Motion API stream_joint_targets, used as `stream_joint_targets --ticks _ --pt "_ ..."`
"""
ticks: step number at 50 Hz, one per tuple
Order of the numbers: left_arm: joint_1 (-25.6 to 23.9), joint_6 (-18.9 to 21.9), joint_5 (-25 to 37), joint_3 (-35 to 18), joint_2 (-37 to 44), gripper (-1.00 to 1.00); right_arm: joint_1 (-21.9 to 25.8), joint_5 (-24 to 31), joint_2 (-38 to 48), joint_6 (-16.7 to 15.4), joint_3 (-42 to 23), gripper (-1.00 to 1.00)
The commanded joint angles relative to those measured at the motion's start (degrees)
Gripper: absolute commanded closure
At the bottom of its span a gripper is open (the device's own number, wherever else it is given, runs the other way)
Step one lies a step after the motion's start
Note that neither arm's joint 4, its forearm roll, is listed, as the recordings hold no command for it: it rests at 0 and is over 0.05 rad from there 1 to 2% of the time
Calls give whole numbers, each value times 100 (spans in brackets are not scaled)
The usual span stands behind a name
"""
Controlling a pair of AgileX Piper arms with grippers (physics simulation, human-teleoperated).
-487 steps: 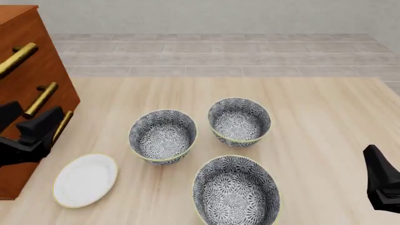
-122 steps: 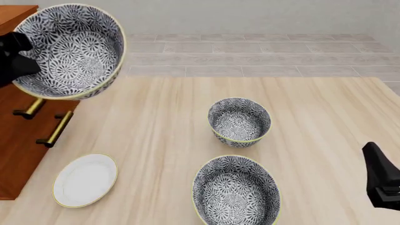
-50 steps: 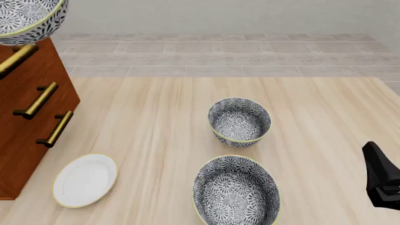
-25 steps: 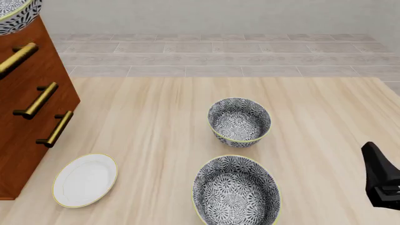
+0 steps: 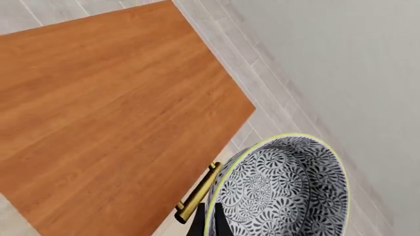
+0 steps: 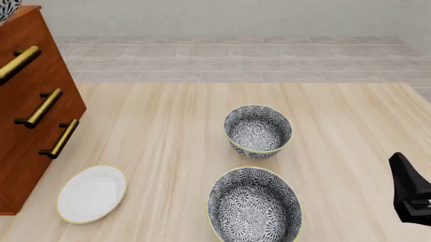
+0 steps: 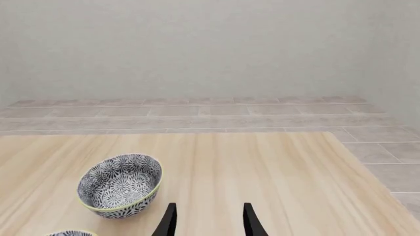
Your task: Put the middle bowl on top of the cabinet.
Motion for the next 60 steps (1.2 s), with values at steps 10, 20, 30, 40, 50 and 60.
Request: stream_joint_targets --ticks 10,20,30,40,50,60 --pt "184 -156 83 -270 50 100 20 -38 47 -20 -43 -100" --pt "259 -255 94 -331 76 100 44 -75 89 -38 -56 -100" --pt "341 -351 75 -345 136 100 37 -70 74 -29 -29 -100" --pt "557 -434 28 -353 202 100 44 -78 84 -26 -11 -100" --pt "797 -541 -56 -334 262 100 47 -44 50 -18 -5 -100" --pt "921 -604 -119 -312 337 100 50 -73 83 -25 0 -100"
